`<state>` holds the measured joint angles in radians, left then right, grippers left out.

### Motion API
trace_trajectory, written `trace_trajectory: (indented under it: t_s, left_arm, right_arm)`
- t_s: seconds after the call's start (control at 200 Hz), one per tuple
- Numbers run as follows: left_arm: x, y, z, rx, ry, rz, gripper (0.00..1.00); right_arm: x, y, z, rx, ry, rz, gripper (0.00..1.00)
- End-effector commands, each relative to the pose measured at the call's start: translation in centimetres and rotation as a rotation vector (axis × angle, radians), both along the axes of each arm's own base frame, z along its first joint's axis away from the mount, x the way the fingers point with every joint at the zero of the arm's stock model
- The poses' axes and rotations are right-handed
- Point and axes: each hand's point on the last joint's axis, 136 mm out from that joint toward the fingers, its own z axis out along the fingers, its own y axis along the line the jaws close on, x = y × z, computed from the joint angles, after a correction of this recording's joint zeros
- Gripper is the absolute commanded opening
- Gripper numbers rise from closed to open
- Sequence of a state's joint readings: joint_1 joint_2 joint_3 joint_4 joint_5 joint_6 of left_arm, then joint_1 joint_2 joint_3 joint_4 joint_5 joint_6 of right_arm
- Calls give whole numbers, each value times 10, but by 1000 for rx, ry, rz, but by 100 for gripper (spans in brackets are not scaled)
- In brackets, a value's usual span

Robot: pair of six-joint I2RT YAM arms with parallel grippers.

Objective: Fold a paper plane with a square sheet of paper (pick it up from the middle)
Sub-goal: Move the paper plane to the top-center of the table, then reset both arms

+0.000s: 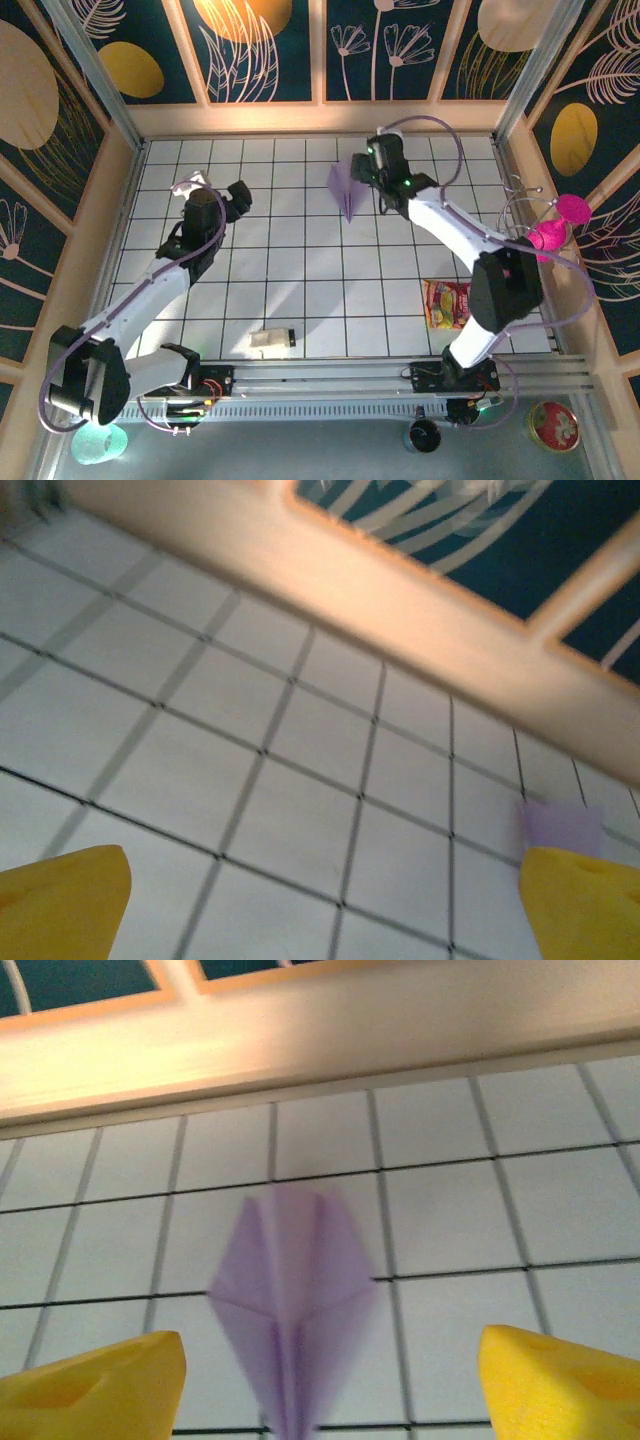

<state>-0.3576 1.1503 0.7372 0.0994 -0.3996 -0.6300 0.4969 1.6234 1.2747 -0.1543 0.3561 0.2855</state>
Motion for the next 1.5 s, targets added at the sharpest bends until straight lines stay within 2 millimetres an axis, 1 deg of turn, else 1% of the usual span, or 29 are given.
trace_trajectory:
  t_s: [0.0,0.03,0.07,0.11,0.175,0.205,0.33,0.395,0.471,0.481,0.576,0.656,0.836,0.886,0.931,0.986,1.071,1.166,1.296,1.412,1.492]
  left_arm:
    - [-13,48,16,117,-128,212,99]
    - [-17,55,18,138,-145,241,99]
    - [-22,62,16,181,-160,259,99]
    - [-28,67,16,215,-180,275,99]
    - [-38,78,10,262,-197,318,99]
    - [-42,82,10,280,-207,331,99]
    - [-53,97,-2,353,-204,364,99]
    - [-55,105,-10,368,-195,375,99]
    - [-54,113,-21,364,-177,374,99]
    - [-54,114,-23,362,-175,374,99]
    - [-50,125,-39,343,-151,368,99]
    - [-44,129,-50,359,-117,351,99]
    - [-28,129,-66,300,-140,268,99]
    - [-25,128,-71,284,-150,244,99]
    - [-22,125,-71,275,-171,214,99]
    - [-20,120,-69,282,-205,175,98]
    - [-14,114,-70,305,-200,127,98]
    - [-10,113,-67,337,-215,107,99]
    - [-1,109,-68,354,-217,57,99]
    - [1,105,-71,360,-248,26,99]
    - [0,101,-72,364,-253,0,99]
  right_arm:
    - [-4,-47,4,-81,-126,-165,91]
    - [-7,-56,4,-83,-141,-186,94]
    - [-12,-69,-2,-87,-143,-220,99]
    - [-17,-85,-8,-98,-147,-269,99]
    - [-24,-105,-16,-124,-164,-333,99]
    - [-27,-113,-21,-131,-168,-349,99]
    - [-36,-138,-39,-130,-182,-397,99]
    - [-40,-151,-48,-120,-172,-421,99]
    - [-45,-165,-52,-125,-185,-437,98]
    - [-45,-166,-49,-125,-200,-440,99]
    - [-58,-177,-51,-156,-275,-442,99]
    - [-67,-187,-54,-186,-312,-463,99]
    - [-71,-199,-59,-199,-351,-442,99]
    - [-71,-198,-60,-192,-372,-417,99]
    - [-71,-197,-62,-210,-379,-388,99]
    - [-74,-196,-60,-221,-415,-360,99]
    - [-78,-195,-60,-191,-461,-309,99]
    - [-79,-195,-67,-135,-453,-256,99]
    - [-82,-194,-73,-98,-474,-205,99]
    - [-83,-190,-79,-86,-485,-172,99]
    - [-84,-192,-82,-71,-485,-166,99]
